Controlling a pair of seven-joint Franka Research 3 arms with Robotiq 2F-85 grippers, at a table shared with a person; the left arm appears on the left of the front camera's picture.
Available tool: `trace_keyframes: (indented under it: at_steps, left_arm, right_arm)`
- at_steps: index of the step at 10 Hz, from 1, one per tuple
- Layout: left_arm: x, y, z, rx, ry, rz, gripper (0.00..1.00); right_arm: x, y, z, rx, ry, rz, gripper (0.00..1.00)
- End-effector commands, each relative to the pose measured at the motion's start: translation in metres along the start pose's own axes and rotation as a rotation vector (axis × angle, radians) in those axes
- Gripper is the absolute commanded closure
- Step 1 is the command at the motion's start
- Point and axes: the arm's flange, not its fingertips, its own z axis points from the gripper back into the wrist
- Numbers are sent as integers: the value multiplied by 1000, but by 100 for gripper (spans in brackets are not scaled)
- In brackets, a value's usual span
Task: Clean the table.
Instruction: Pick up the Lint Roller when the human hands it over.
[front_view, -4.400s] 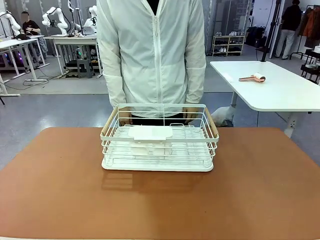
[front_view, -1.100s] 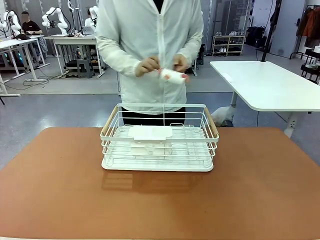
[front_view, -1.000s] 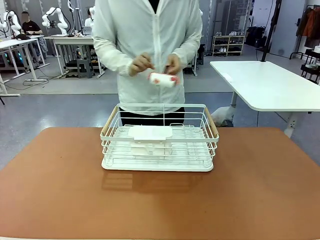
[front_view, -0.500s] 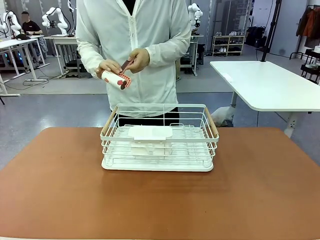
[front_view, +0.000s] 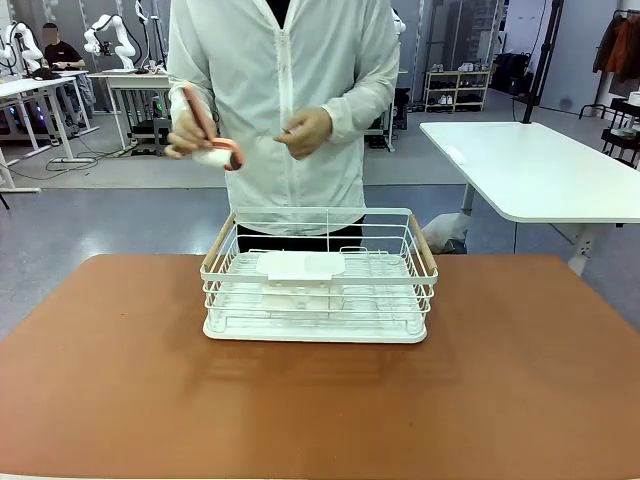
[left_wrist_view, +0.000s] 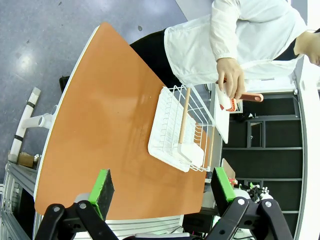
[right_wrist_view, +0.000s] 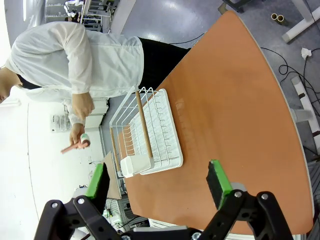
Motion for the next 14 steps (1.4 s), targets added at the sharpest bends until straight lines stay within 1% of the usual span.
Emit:
trace_keyframes:
  at_steps: [1, 4, 5, 6, 7, 8, 9, 10, 11, 12, 13, 14]
  left_arm:
    - [0, 1, 2, -23, -3, -21, 0]
    - [0, 1, 2, -23, -3, -21, 0]
    - [0, 0, 0, 0, 0, 0, 0]
    - [5, -14, -20, 22, -16, 13, 0]
    - [7, -32, -47, 47, -9, 28, 0]
    - [8, -51, -69, 35, 9, 73, 0]
    - [6, -69, -92, 32, 25, 90, 0]
    - [0, -85, -117, 59, 23, 92, 0]
    - [-5, -105, -144, 57, 5, 85, 0]
    - [-1, -121, -160, 43, -2, 102, 0]
    - [2, -133, -173, 51, -20, 95, 0]
    - [0, -142, -183, 66, -16, 80, 0]
  right_arm:
    - [1, 0, 2, 13, -3, 18, 0]
    - [1, 0, 2, 13, -3, 18, 0]
    - [1, 0, 2, 13, -3, 18, 0]
    - [1, 0, 2, 13, -3, 18, 0]
    - [1, 0, 2, 13, -3, 18, 0]
    - [1, 0, 2, 13, -3, 18, 0]
    - [1, 0, 2, 13, -3, 18, 0]
    - [1, 0, 2, 13, -3, 18, 0]
    - [1, 0, 2, 13, -3, 18, 0]
    - [1, 0, 2, 13, -3, 18, 0]
    - [1, 0, 2, 13, -3, 18, 0]
    - [1, 0, 2, 13, -3, 18, 0]
